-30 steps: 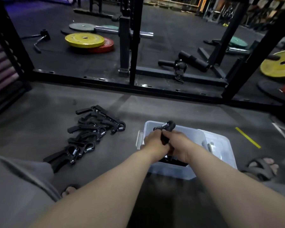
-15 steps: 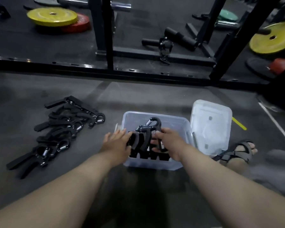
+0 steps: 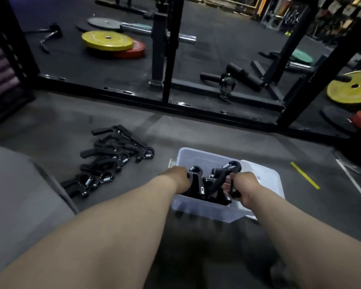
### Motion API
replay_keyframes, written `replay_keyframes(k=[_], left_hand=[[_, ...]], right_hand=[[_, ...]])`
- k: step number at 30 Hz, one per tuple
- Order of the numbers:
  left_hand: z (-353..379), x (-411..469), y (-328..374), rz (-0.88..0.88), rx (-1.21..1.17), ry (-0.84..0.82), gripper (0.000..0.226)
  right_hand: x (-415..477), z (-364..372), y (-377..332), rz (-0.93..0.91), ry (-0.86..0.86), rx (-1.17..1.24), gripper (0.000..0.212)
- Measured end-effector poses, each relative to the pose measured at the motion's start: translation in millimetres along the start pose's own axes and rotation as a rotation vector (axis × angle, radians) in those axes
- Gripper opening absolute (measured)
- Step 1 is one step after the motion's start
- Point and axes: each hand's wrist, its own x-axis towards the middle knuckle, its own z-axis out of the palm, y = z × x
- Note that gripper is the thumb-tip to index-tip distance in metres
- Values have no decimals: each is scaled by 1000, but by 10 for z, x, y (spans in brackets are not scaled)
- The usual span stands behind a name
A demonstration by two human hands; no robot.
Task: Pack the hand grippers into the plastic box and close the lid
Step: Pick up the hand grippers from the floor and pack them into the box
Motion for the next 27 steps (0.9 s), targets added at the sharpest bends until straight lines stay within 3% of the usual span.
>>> replay_keyframes(k=[5, 10, 17, 19, 21, 22, 24, 27], left_hand=[[221, 91, -171, -108, -33, 99, 24], [449, 200, -205, -63, -179, 228, 42], [520, 439, -231, 18, -180, 317, 54], [521, 470, -246, 51, -150, 355, 56], [528, 490, -290, 80, -122, 388, 60], [534, 500, -328, 93, -104, 396, 61], [563, 504, -394, 113, -76, 404, 62], [619, 489, -411, 120, -74, 410, 64]], right_hand=[[166, -92, 332, 60, 37, 29, 22], [572, -105, 423, 90, 51, 126, 26], [955, 454, 311, 106, -260, 77, 26], [1054, 650, 342, 105, -272, 37, 18], [1169, 784, 438, 2, -201, -196, 12], [1199, 811, 491, -74, -156, -449, 12], [1160, 825, 591, -210, -69, -935, 34], [1107, 798, 692, -303, -27, -1074, 45]])
